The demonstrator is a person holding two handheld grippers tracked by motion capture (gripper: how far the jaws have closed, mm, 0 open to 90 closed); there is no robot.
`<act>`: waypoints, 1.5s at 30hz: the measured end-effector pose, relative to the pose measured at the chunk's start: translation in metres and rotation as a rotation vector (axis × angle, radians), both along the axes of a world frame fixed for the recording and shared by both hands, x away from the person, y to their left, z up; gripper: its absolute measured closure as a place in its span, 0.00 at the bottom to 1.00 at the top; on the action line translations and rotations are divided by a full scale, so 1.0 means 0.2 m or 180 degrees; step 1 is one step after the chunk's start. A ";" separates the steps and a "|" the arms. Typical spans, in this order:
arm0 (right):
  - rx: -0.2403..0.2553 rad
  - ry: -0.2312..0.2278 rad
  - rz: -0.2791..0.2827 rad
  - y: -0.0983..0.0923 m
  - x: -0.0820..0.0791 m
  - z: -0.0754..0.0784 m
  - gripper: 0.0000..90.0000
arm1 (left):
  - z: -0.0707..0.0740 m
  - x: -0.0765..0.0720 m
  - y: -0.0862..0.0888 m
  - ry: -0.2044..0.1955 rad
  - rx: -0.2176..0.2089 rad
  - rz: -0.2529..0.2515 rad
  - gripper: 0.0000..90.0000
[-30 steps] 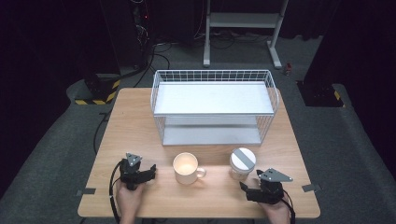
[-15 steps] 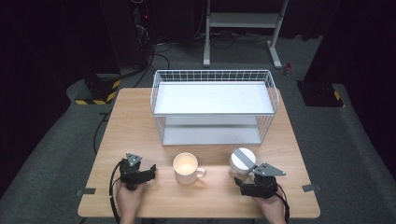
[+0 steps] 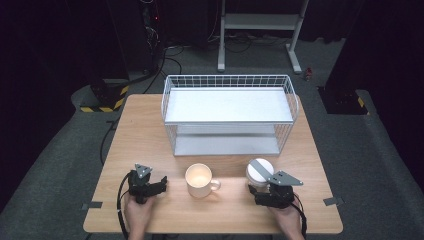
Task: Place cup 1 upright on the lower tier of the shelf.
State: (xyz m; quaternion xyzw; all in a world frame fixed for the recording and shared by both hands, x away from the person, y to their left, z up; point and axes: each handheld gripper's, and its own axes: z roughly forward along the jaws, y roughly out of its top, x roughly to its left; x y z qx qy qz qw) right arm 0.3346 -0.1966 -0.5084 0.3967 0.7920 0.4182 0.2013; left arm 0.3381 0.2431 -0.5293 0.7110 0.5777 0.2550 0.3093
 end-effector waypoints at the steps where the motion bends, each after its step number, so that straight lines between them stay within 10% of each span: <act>1: 0.0000 -0.0011 0.0004 0.00 0.00 0.00 0.17 | 0.00 0.00 0.00 -0.0001 -0.0001 0.0000 0.17; 45: 0.0113 -0.0131 -0.0031 0.02 0.09 -0.01 0.21 | 0.00 0.00 0.00 0.0001 0.0001 0.0005 0.17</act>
